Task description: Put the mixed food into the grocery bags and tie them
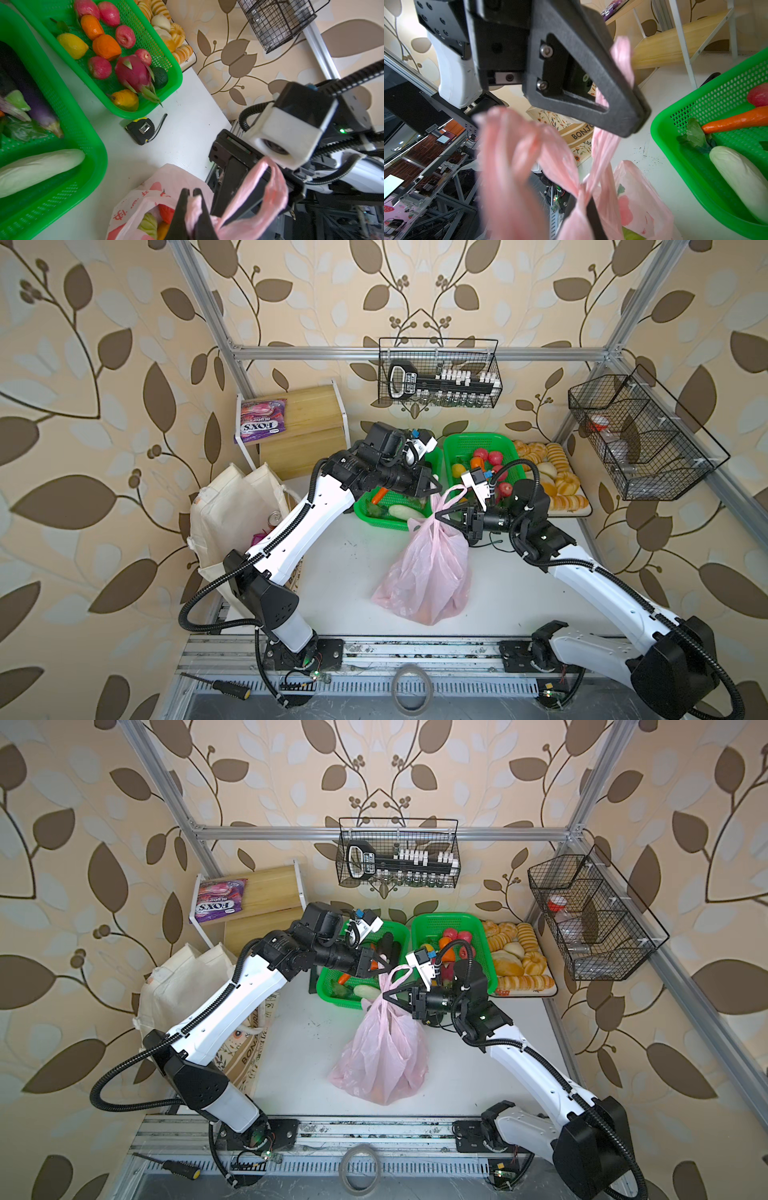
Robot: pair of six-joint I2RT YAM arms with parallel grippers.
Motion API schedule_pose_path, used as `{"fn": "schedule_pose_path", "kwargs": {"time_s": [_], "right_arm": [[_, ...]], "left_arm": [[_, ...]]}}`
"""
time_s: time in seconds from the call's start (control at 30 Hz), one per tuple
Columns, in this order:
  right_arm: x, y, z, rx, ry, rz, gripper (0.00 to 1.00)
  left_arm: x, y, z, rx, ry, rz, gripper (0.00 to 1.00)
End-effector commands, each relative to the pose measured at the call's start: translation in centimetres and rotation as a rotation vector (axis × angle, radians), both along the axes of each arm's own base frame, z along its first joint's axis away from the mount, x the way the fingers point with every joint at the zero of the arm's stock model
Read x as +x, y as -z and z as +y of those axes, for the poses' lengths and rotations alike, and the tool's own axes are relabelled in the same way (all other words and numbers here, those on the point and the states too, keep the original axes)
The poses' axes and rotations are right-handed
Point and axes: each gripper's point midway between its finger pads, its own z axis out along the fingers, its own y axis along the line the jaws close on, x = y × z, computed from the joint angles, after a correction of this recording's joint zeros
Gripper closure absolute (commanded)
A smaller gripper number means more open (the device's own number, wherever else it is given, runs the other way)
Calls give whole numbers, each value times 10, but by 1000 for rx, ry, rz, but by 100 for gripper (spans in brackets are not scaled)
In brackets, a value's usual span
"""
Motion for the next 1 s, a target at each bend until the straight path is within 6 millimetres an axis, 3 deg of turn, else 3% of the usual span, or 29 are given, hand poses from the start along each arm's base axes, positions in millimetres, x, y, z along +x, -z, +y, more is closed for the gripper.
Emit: {"fn": "schedule_pose_path", "kwargs": {"time_s": [0.0, 0.13, 0.33, 0.37, 0.57, 0.77, 0.97], "right_arm": [[2, 3, -2, 10, 13, 3, 96], [3, 4, -1, 28, 7, 22, 92], [11, 3, -5, 48, 43, 37, 100], [13, 3, -6, 52, 56, 46, 100], [32, 14, -16, 74, 167, 139, 100], [42, 16, -22, 107, 237, 197, 100], [49, 19, -28, 132, 291, 241, 100]], "left_arm": [[-12, -37, 3, -132, 0, -24, 100], [-14, -40, 5, -168, -20, -17, 100], [-17, -38, 5, -195, -20, -16, 100], [-26, -47, 9, -215, -7, -39, 100], [-38, -47, 12, -257, 34, -100, 100], [-52, -27, 6, -240, 88, -104, 99], [-56, -11, 9, -201, 68, -97, 91]]}}
